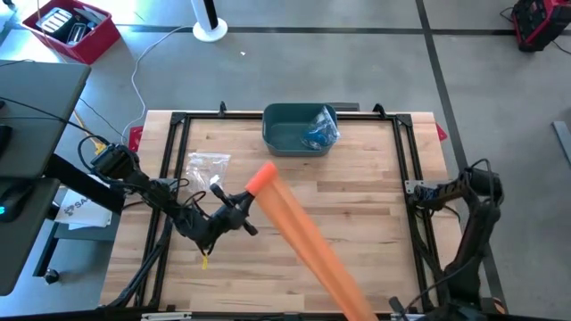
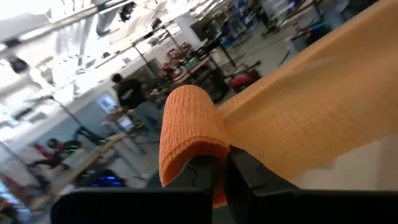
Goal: Roll bandage
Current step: Roll the orange bandage
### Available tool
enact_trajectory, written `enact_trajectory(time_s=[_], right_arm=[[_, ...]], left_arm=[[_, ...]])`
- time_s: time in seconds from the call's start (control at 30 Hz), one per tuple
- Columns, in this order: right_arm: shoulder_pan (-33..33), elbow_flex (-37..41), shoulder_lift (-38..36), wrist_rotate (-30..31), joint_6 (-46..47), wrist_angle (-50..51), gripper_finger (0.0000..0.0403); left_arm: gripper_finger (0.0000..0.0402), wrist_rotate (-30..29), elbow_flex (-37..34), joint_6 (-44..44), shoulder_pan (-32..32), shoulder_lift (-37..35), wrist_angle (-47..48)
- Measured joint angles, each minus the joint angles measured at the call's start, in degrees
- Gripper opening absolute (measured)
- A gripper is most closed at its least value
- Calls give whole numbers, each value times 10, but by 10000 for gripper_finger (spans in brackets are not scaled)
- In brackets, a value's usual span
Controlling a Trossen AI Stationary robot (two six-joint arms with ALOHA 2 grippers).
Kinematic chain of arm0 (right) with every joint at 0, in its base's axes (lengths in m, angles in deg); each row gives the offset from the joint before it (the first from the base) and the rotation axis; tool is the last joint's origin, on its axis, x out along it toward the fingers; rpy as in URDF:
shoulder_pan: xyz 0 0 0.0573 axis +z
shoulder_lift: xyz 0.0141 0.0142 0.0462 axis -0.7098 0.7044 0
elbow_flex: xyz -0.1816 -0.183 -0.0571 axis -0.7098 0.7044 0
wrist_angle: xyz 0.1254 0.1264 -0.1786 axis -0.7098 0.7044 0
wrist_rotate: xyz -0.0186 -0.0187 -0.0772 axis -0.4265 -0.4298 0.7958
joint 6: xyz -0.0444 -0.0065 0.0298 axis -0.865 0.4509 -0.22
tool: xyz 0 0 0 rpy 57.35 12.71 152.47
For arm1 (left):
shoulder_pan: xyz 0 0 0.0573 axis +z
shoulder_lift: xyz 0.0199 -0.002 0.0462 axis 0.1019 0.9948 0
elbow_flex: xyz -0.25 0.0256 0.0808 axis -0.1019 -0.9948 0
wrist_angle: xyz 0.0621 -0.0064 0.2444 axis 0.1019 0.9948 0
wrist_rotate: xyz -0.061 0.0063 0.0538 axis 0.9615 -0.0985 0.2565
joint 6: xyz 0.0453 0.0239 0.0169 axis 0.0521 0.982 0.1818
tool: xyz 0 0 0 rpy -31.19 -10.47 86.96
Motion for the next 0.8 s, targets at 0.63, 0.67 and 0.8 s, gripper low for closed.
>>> enact_trajectory(time_s=[0.63, 0.67, 0.8], right_arm=[[-41, -276, -119, 245, -324, 357, 0], [-52, -282, -126, 245, -327, 372, 0], [-98, -297, -161, 243, -325, 443, 0]], left_arm=[[5, 339, -9, -511, 8, 1, 363], [5, 355, -2, -514, 7, 1, 366], [5, 407, 39, -521, 4, 22, 401]])
